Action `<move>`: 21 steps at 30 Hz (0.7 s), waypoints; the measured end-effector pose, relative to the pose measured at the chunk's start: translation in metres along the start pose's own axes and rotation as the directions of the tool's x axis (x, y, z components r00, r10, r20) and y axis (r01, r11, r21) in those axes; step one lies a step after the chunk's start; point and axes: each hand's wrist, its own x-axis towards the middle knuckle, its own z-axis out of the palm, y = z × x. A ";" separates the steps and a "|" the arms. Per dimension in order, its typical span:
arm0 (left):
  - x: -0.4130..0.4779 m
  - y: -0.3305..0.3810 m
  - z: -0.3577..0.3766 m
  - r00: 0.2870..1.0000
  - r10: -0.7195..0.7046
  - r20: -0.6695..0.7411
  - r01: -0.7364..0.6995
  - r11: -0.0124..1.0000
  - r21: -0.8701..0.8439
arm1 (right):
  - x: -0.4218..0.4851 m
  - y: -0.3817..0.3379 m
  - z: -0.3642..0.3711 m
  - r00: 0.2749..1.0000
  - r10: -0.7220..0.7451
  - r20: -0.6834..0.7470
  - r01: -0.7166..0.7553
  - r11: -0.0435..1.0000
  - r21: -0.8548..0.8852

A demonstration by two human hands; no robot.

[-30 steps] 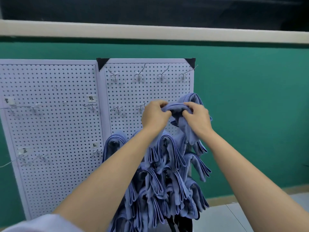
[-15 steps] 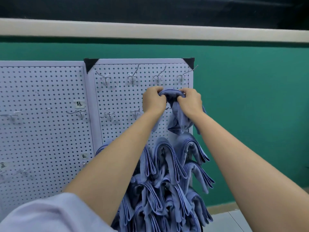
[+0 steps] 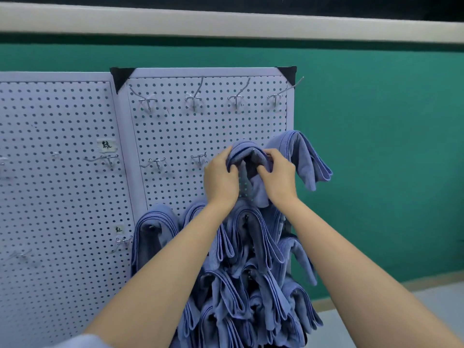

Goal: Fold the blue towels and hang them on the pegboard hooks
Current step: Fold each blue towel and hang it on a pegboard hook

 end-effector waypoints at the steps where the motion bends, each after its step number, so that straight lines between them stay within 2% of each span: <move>1: -0.003 -0.002 0.001 1.000 -0.001 -0.011 0.001 1.000 -0.004 | -0.002 0.002 0.000 1.000 -0.011 -0.004 0.011 1.000 -0.006; 6: -0.015 -0.004 0.004 0.999 -0.039 0.033 0.039 0.999 -0.023 | -0.004 0.008 -0.001 0.986 0.056 0.159 -0.033 0.989 -0.141; 13: -0.040 0.010 -0.037 0.954 -0.186 0.234 0.183 0.983 0.035 | -0.032 -0.017 -0.024 0.944 0.146 0.297 -0.050 0.949 -0.310; 21: -0.123 0.011 -0.096 0.895 -0.228 0.385 0.159 0.966 0.203 | -0.125 -0.048 -0.043 0.880 0.135 0.456 0.040 0.935 -0.353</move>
